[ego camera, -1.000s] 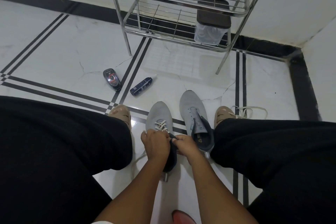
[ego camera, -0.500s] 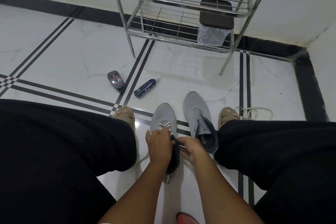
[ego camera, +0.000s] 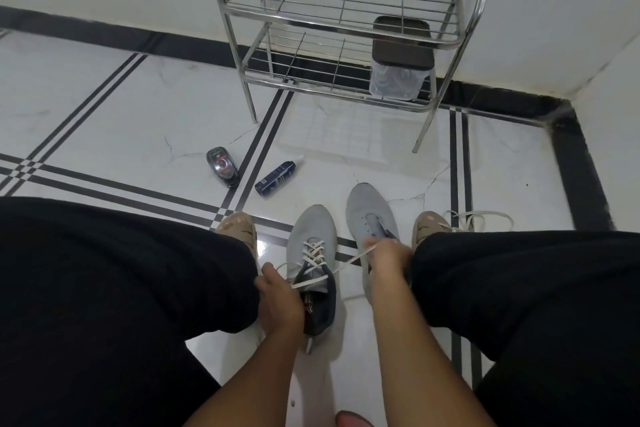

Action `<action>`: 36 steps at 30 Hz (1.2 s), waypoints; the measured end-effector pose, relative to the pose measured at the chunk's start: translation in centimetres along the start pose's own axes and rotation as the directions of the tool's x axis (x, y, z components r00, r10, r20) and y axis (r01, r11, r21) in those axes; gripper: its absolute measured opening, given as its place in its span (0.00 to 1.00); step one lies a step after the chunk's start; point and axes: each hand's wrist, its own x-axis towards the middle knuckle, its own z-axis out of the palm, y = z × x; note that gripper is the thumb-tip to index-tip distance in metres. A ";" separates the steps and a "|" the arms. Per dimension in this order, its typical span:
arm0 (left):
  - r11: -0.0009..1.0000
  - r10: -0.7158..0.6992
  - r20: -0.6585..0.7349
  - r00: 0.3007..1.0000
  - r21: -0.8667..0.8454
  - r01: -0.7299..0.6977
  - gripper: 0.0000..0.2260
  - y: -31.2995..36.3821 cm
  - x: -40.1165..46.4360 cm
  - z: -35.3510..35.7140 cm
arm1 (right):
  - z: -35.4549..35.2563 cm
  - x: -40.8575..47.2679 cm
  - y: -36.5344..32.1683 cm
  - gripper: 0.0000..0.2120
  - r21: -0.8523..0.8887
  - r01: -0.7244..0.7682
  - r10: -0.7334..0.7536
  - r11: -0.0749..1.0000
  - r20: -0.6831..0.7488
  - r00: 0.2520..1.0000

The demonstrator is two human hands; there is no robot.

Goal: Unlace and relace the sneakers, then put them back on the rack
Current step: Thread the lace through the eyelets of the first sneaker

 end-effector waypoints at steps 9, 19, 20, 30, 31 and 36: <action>0.977 -0.011 0.155 0.988 -0.210 0.044 0.25 -0.3 0.9 0.2 | 0.5 -3.8 -4.0 0.11 -0.725 0.509 -0.588 0.463 0.179 0.789; 0.983 -0.013 0.186 0.983 -0.176 0.046 0.08 -0.6 2.8 0.3 | 0.8 -1.6 6.2 0.08 -0.821 0.369 -0.124 0.436 0.352 0.928; 0.982 -0.035 0.184 0.982 -0.178 0.069 0.07 -0.6 3.0 0.3 | 0.6 -1.5 6.1 0.08 -0.806 0.350 -0.129 0.477 0.329 0.935; 0.991 -0.060 0.120 0.991 0.123 0.045 0.11 0.1 2.7 0.1 | -0.3 -1.3 6.0 0.09 -0.859 0.157 -0.144 0.488 0.098 0.985; 0.989 -0.065 0.137 0.989 0.144 0.045 0.14 0.1 2.7 -0.1 | -0.3 -1.5 5.9 0.10 -0.866 0.168 -0.150 0.470 0.110 0.983; 0.987 -0.161 0.221 0.962 0.041 0.156 0.17 1.5 3.1 -1.5 | 1.6 -3.2 4.0 0.19 -0.831 0.286 -0.312 0.478 0.144 0.939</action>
